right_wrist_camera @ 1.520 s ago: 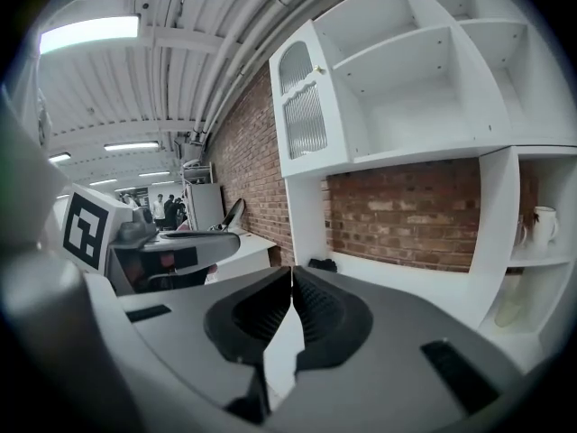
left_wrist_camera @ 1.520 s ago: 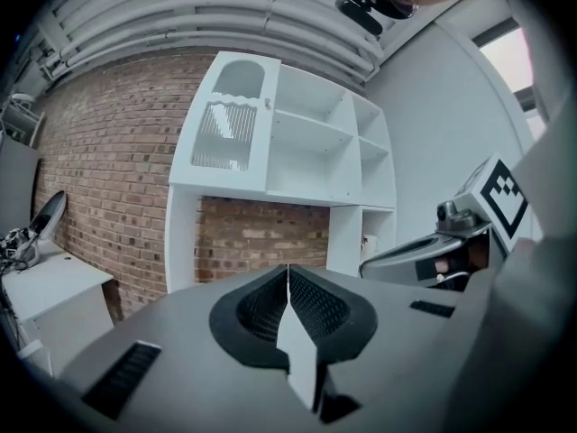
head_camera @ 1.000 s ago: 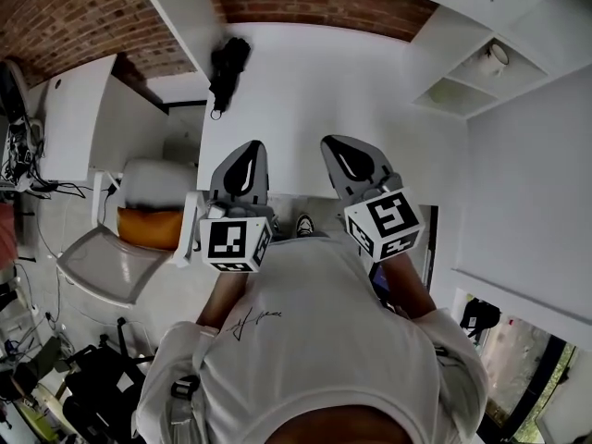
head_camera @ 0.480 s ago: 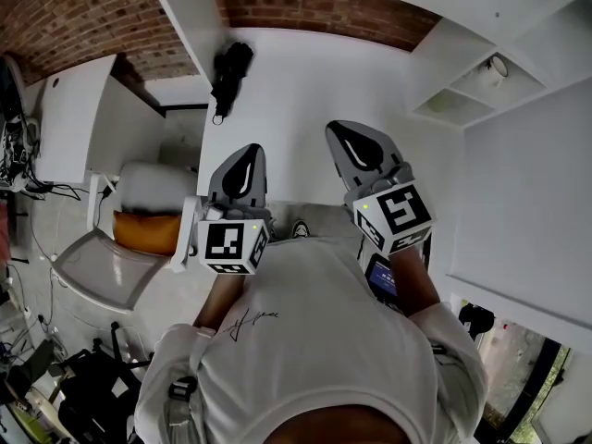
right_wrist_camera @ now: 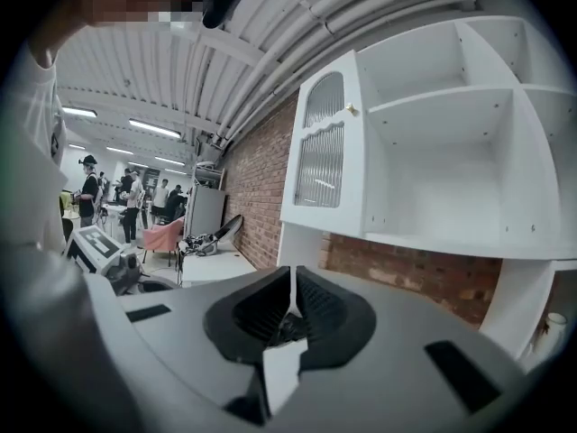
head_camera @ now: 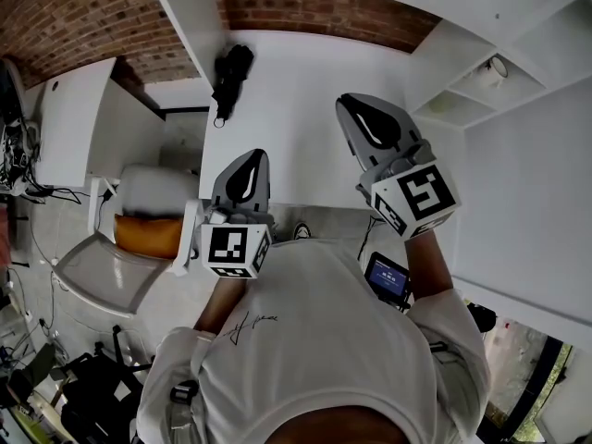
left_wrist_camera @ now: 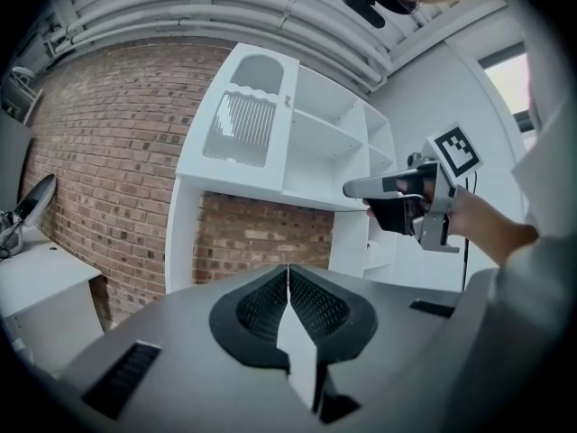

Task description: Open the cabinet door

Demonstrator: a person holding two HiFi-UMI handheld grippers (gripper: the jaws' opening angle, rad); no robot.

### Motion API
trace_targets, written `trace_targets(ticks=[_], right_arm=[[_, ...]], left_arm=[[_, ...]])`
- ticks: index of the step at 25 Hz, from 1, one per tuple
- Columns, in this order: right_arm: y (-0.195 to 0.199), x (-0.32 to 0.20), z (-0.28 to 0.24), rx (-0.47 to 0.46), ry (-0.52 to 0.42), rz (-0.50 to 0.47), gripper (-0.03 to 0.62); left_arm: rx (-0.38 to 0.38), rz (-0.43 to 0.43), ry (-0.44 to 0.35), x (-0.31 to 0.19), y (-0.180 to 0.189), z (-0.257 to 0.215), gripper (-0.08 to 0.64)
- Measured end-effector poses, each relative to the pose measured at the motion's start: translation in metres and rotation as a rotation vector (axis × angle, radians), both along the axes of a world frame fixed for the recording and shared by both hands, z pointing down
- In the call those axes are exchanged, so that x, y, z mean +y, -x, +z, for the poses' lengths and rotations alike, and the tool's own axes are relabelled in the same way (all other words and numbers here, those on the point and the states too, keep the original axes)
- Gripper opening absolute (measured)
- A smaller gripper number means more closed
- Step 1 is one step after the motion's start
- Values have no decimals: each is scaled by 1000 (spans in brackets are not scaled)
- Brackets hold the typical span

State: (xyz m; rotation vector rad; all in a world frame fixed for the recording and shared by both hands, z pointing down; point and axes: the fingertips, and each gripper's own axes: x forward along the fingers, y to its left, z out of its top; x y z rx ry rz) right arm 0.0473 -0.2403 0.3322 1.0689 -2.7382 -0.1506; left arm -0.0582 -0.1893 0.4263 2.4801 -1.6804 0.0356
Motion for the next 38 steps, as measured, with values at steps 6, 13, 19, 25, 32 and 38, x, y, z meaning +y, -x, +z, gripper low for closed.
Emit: trace_targets(ticks=[6,13,19,25,32,38], right_arm=[[-3,-20,-39,-19,-55,-14,28],[-3,-52,-67,-8,-125,30,28],[7,-78,-87,-37,-148,65,29],[24,-110,-106,-123,-122,67,29],[33,-151,-115,-151,-101,105,127],[31,-180,-142,-212,-117,181,160]], left_arm=[[2,15,14,3,0,4,17],[1,25,24,5,0,8,17],[-12,5,16,3,11,8,17],[-12,-22,10,-2,25,3,17],[-3,-34,15,6,29,10,17],[-8,-58,15,6,37,7,17]])
